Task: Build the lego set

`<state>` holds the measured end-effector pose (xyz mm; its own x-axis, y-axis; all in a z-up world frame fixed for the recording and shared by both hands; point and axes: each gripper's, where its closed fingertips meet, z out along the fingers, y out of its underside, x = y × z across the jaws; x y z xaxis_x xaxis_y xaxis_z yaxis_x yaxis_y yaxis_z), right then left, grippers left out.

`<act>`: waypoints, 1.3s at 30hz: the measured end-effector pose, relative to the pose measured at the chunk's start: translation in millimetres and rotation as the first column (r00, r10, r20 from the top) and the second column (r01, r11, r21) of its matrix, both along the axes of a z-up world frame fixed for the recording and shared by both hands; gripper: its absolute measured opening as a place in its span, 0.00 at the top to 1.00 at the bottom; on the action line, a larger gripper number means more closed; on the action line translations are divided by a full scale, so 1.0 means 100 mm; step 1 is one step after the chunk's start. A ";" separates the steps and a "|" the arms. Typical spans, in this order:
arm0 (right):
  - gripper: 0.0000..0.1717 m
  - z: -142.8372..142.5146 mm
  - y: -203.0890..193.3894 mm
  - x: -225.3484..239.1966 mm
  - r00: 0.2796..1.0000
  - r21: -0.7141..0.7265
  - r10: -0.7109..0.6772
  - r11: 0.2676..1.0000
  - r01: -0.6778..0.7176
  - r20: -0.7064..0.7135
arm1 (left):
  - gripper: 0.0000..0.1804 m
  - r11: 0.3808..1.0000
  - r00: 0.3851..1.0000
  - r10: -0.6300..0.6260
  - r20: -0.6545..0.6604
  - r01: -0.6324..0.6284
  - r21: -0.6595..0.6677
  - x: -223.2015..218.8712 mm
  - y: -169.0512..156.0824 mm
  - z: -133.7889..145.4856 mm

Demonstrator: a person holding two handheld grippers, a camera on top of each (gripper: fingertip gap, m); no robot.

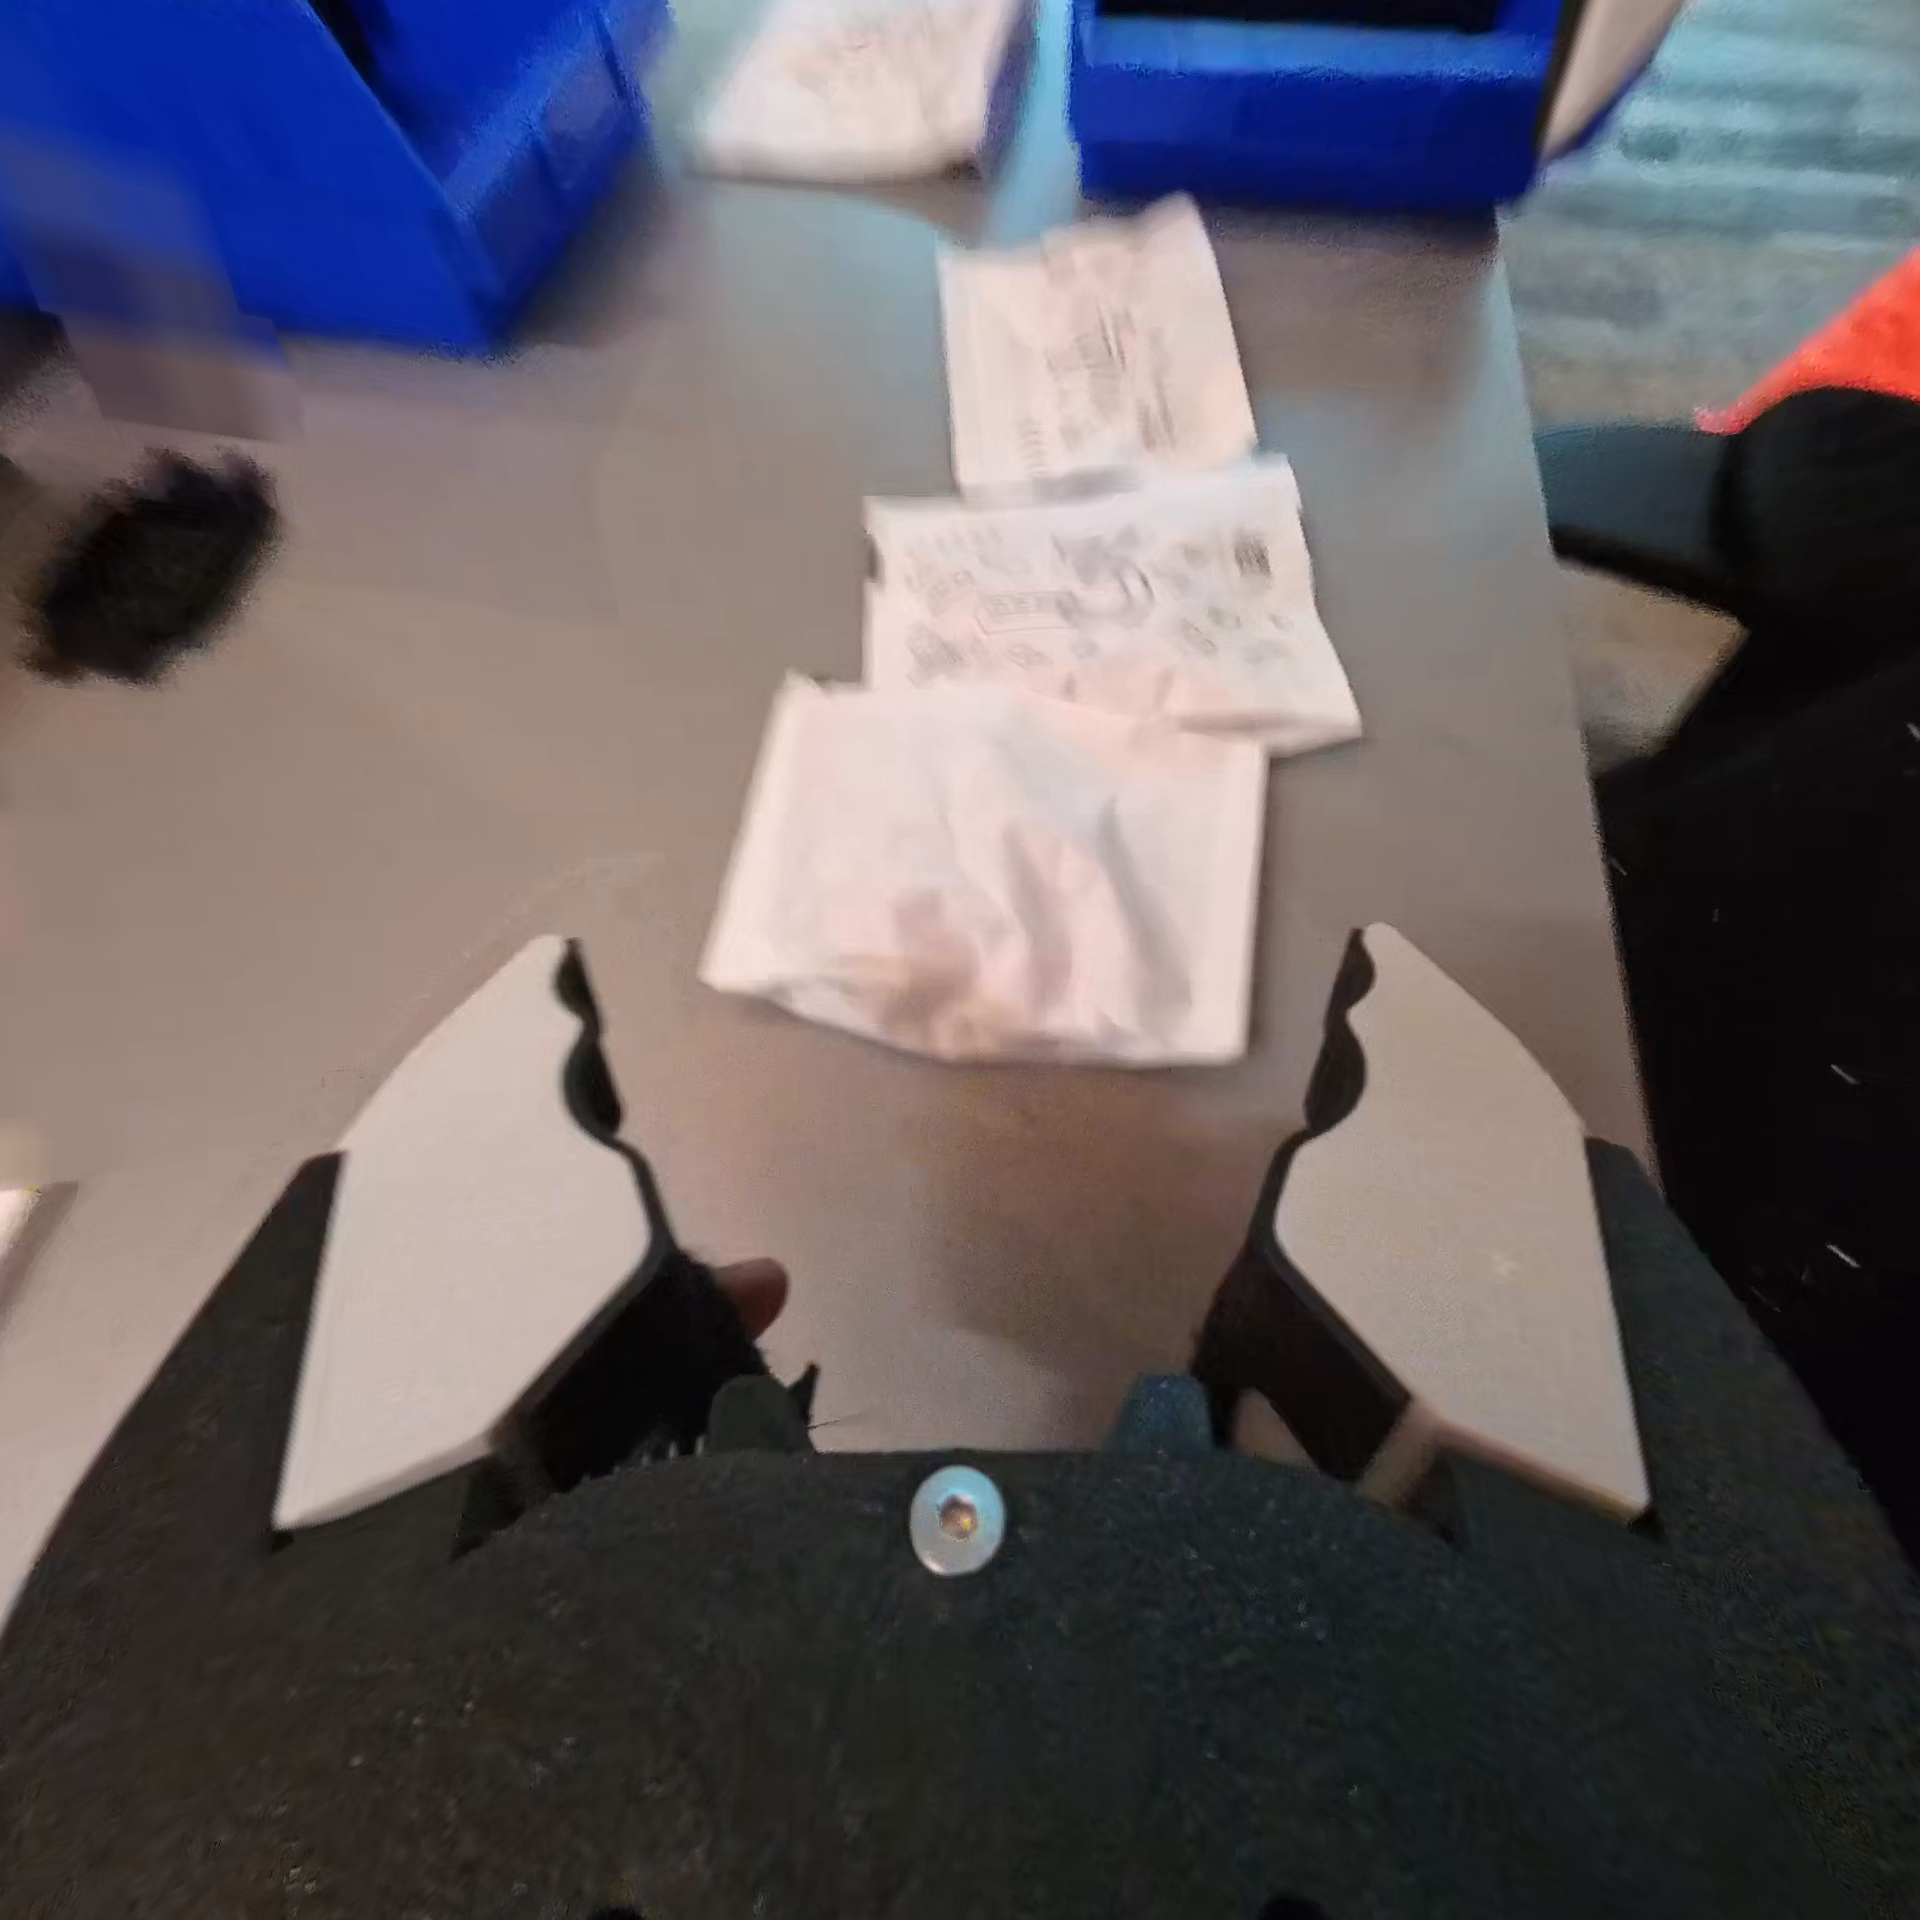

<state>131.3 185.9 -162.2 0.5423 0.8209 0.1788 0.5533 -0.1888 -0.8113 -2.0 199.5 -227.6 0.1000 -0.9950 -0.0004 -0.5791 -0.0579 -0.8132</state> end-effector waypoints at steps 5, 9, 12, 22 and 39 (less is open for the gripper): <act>0.60 -0.84 -0.49 -0.66 0.954 0.206 0.155 0.956 -0.210 0.257 | 0.49 0.974 0.997 -0.011 -0.072 0.027 0.225 0.01 -0.23 -0.14; 0.72 -1.16 -0.47 -0.77 0.872 0.229 0.135 0.936 -0.268 0.470 | 0.56 0.947 0.995 -0.034 -0.093 0.062 0.314 0.10 -0.41 -0.18; 1.00 -1.22 -0.39 -0.76 0.798 0.256 0.118 0.911 -0.324 0.591 | 0.61 0.922 0.993 -0.049 -0.105 0.085 0.377 0.16 -0.48 -0.21; 1.00 -0.62 -0.25 -1.10 0.738 0.307 0.145 0.844 -0.440 0.658 | 1.00 0.665 0.989 0.089 -0.120 0.031 0.746 0.24 -0.25 -0.08; 0.83 -0.81 0.45 -0.67 0.989 -0.179 0.136 0.976 -0.125 0.052 | 1.00 0.946 0.847 0.244 0.472 -0.315 0.078 -0.58 0.03 0.21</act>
<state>64.8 230.8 -243.4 0.4208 0.9054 0.0567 0.6318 -0.2476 -0.7345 -59.8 202.1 -206.6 0.3987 -0.9165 -0.0307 -0.1245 -0.0210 -0.9920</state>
